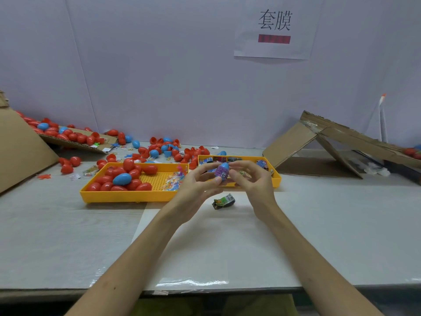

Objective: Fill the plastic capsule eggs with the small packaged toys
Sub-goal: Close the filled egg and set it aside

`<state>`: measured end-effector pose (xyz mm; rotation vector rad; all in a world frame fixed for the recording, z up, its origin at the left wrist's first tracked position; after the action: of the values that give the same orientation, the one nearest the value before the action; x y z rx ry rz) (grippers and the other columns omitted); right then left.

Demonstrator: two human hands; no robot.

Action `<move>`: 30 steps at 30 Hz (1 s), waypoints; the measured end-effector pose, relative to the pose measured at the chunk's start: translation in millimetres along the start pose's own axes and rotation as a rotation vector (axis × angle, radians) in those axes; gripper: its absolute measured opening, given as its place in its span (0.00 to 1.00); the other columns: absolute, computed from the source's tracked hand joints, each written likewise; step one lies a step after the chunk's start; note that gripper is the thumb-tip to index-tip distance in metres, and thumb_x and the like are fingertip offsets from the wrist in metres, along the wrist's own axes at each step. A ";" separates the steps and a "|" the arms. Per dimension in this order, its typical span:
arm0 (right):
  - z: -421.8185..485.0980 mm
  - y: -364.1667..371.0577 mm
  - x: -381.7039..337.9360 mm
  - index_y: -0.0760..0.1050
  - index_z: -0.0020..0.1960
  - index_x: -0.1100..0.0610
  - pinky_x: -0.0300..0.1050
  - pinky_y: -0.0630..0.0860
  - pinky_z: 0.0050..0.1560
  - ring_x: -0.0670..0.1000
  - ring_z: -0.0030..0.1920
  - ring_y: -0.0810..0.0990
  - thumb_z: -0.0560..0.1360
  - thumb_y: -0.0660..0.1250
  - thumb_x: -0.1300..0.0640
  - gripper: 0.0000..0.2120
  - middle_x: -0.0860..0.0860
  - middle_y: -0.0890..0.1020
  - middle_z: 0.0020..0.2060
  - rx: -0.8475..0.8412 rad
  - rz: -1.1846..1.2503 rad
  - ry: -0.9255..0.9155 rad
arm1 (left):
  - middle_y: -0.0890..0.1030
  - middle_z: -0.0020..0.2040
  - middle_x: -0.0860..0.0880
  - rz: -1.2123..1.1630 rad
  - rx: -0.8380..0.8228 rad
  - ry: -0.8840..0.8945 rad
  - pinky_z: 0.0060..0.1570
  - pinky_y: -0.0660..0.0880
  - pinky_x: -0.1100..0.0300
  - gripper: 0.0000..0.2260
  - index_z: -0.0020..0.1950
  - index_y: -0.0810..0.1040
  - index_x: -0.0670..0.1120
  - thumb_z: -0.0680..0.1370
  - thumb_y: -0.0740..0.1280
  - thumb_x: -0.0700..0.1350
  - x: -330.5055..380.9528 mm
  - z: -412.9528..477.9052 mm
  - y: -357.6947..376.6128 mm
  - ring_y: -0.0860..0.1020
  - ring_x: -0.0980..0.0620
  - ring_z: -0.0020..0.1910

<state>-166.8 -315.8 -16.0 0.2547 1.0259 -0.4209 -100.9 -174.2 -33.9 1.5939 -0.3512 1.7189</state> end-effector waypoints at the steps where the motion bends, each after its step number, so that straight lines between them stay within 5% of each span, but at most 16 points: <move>1: 0.1 -0.4 0.9 0.83 0.53 0.59 0.46 0.83 0.48 0.53 0.49 0.86 0.76 0.73 0.62 0.06 0.53 0.86 0.49 0.009 0.007 0.007 | 0.83 0.58 0.42 -0.003 0.003 0.000 0.52 0.80 0.57 0.19 0.69 0.76 0.44 0.78 0.70 0.36 0.0 0.1 -0.5 0.83 0.44 0.58; 7: 0.5 -1.4 4.7 0.83 0.49 0.58 0.61 0.82 0.53 0.57 0.48 0.86 0.76 0.73 0.61 0.03 0.56 0.86 0.49 0.013 -0.034 0.061 | 0.86 0.53 0.46 -0.006 0.004 0.002 0.52 0.81 0.58 0.18 0.67 0.78 0.45 0.78 0.71 0.38 -1.1 -0.2 0.1 0.84 0.44 0.56; 12: -1.2 3.0 5.9 0.80 0.48 0.55 0.60 0.83 0.52 0.49 0.42 0.86 0.79 0.69 0.59 0.02 0.48 0.86 0.40 -0.039 -0.072 0.100 | 0.87 0.51 0.44 0.015 0.042 -0.013 0.51 0.82 0.57 0.15 0.66 0.78 0.46 0.79 0.71 0.40 -3.7 -0.1 -1.7 0.85 0.42 0.53; 17: -0.2 1.0 7.2 0.78 0.51 0.57 0.68 0.80 0.51 0.52 0.41 0.83 0.79 0.69 0.59 0.01 0.48 0.84 0.43 -0.014 -0.021 0.127 | 0.87 0.51 0.46 -0.008 0.028 -0.028 0.51 0.82 0.56 0.13 0.67 0.75 0.45 0.82 0.66 0.43 -3.6 -0.6 -1.2 0.85 0.42 0.54; 25: -10.4 8.6 -16.0 0.80 0.46 0.53 0.36 0.79 0.40 0.47 0.41 0.85 0.72 0.78 0.59 0.07 0.50 0.83 0.44 0.041 -0.339 -0.266 | 0.86 0.56 0.47 0.011 0.030 -0.013 0.52 0.82 0.56 0.14 0.68 0.76 0.51 0.83 0.65 0.44 -2.9 -1.7 -1.5 0.84 0.43 0.56; 30: -11.5 9.6 -15.6 0.82 0.49 0.56 0.35 0.79 0.40 0.44 0.41 0.84 0.74 0.76 0.59 0.05 0.44 0.82 0.45 0.052 -0.397 -0.311 | 0.86 0.54 0.44 0.047 0.039 -0.046 0.50 0.81 0.54 0.15 0.66 0.73 0.48 0.80 0.69 0.47 -5.7 -1.2 -1.6 0.85 0.43 0.54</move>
<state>-178.4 -299.3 -8.1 0.0256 0.7572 -0.8210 -101.1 -174.3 -39.9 1.6675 -0.3821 1.7364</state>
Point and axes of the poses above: each hand's wrist, its own z-axis towards the middle knuckle, its own y-axis out of the palm, x = y × z, the point moved 7 cm from there along z, towards the middle knuckle
